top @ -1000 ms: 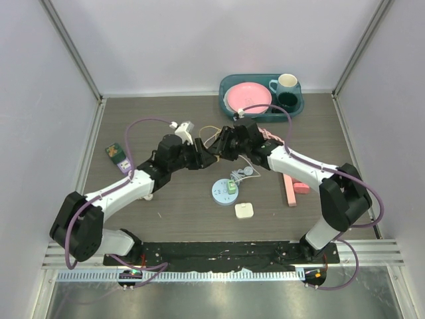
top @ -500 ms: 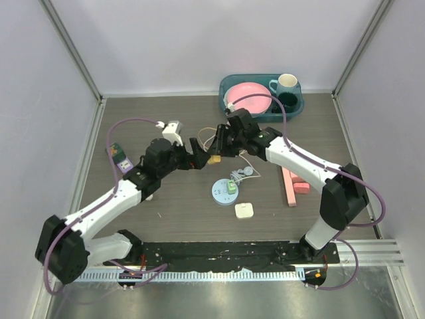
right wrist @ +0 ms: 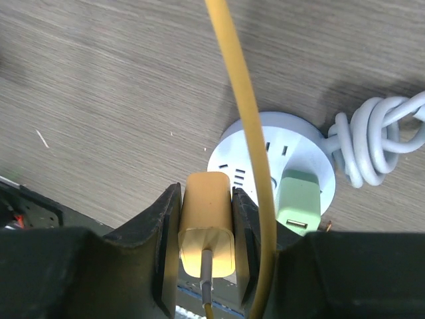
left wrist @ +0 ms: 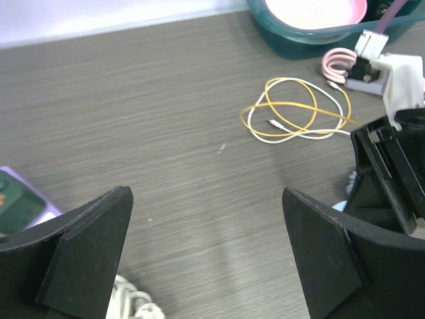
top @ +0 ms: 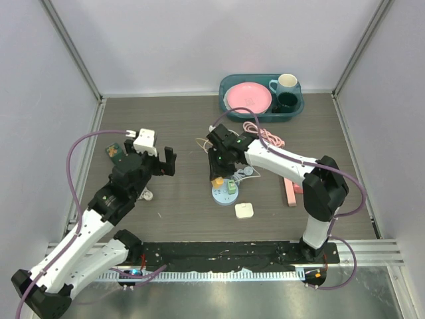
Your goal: Insert the plug
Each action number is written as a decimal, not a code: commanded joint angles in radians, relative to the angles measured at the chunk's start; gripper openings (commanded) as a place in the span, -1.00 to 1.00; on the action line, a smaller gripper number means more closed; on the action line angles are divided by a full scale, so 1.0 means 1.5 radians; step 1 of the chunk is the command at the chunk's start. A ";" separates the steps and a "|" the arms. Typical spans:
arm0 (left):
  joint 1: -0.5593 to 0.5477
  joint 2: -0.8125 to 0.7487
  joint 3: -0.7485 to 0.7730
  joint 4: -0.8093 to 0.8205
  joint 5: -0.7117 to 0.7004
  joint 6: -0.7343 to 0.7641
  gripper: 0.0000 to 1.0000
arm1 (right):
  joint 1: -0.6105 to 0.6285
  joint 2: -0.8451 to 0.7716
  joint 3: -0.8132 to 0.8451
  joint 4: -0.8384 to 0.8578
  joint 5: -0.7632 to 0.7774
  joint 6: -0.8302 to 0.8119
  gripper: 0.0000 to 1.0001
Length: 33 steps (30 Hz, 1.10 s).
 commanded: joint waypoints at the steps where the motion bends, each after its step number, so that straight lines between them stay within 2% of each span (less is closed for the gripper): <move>1: 0.002 -0.033 0.007 -0.023 -0.056 0.076 0.99 | 0.026 0.007 0.045 -0.045 0.039 -0.009 -0.99; 12: 0.010 0.019 -0.036 -0.020 -0.070 0.004 0.99 | 0.060 0.017 0.039 -0.049 0.099 0.012 -0.98; 20: 0.035 0.040 -0.031 -0.029 -0.080 -0.030 0.99 | 0.065 0.011 0.011 -0.041 0.150 0.029 -0.98; 33: 0.037 0.032 -0.035 -0.032 -0.089 -0.041 0.99 | 0.071 -0.002 -0.045 0.007 0.148 0.062 -0.98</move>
